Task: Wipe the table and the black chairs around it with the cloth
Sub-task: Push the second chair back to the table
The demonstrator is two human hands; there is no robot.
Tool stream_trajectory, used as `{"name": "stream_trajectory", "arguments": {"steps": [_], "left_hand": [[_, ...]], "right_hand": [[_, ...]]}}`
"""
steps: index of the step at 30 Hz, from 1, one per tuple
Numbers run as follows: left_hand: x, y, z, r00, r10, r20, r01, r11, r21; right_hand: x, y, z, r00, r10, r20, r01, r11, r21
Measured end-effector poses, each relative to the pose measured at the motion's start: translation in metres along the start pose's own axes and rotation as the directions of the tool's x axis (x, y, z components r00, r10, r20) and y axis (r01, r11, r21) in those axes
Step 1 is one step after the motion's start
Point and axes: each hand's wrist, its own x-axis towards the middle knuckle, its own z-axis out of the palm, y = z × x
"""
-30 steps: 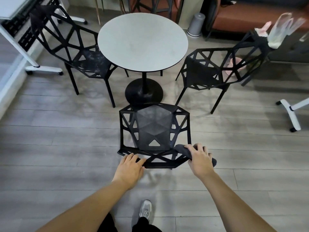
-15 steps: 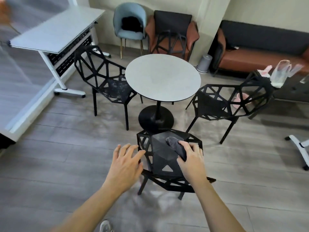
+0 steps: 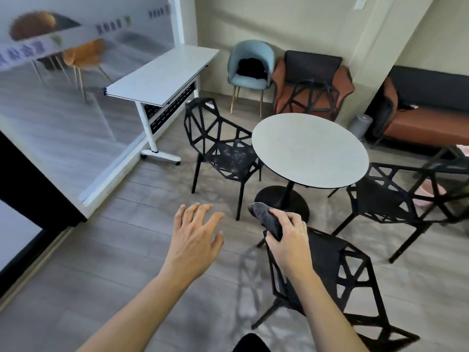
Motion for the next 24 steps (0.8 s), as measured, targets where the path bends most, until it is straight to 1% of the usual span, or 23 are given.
{"name": "stream_trajectory", "arguments": {"steps": [5,9,16,19,24], "left_hand": [[0.023,-0.036,0.005,0.999,-0.043,0.004,0.043,0.999,-0.007],[0.061,-0.054,0.014,0.998,-0.064,-0.001,0.064,0.998,-0.003],[0.176,-0.09,0.039,0.993,-0.108,0.036,0.106,0.993,0.053],[0.226,-0.102,0.052,0.989,-0.142,0.052,0.14,0.989,0.041],[0.288,-0.123,0.072,0.98,-0.196,0.043,0.195,0.98,0.03]], "right_hand": [[0.034,-0.026,0.035,0.998,-0.031,0.046,0.03,0.999,0.017],[0.076,-0.028,0.06,0.997,-0.031,0.077,0.027,0.998,0.052],[0.197,-0.017,0.111,0.995,0.019,0.093,-0.029,0.994,0.107],[0.254,-0.012,0.131,0.992,0.035,0.12,-0.05,0.992,0.117],[0.334,-0.003,0.156,0.981,-0.004,0.192,-0.015,0.995,0.1]]}}
